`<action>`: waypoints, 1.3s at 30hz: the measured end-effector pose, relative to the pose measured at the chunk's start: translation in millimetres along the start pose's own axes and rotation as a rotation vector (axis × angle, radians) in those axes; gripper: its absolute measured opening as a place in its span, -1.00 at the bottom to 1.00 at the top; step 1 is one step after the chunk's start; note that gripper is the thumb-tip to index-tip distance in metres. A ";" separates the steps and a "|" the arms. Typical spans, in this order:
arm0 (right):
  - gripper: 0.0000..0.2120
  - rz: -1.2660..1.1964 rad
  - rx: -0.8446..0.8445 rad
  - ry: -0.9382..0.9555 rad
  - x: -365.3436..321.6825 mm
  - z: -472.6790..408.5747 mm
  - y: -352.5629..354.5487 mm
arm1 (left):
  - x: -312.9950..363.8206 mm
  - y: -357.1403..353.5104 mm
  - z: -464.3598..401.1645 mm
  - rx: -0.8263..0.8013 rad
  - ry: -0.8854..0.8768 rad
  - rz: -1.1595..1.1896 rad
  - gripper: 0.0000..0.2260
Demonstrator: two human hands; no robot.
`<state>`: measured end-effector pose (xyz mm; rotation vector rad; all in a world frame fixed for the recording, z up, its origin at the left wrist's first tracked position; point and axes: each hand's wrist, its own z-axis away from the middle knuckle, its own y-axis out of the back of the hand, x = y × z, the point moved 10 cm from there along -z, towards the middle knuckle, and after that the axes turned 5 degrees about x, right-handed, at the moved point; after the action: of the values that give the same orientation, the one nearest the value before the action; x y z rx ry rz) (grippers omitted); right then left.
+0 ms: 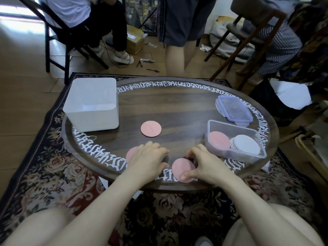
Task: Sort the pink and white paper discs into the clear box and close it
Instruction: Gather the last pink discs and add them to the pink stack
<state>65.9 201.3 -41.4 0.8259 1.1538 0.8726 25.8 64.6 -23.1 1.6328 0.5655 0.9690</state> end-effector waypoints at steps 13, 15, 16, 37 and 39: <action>-0.76 -0.310 0.153 -0.017 5.6 -3.8 6.4 | -1.0 1.3 -0.3 0.016 0.026 0.052 -0.59; -0.79 -0.446 0.228 -0.012 6.3 -5.3 13.6 | -3.2 3.9 -1.1 0.050 0.056 0.130 -0.59; -0.79 -0.524 0.253 -0.013 6.8 -6.1 16.0 | -5.1 4.4 -1.6 0.069 0.074 0.181 -0.59; -0.81 -0.655 0.281 0.054 -12.8 -5.0 16.4 | -68.0 -1.5 21.1 0.379 0.792 1.198 -0.81; -0.84 -0.440 0.267 0.155 -24.2 -1.9 12.1 | -76.0 1.5 24.1 0.449 0.841 1.246 -0.81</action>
<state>58.1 184.9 -21.3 0.6859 1.5392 0.4278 3.6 -8.5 -46.2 1.9016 0.2390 2.6665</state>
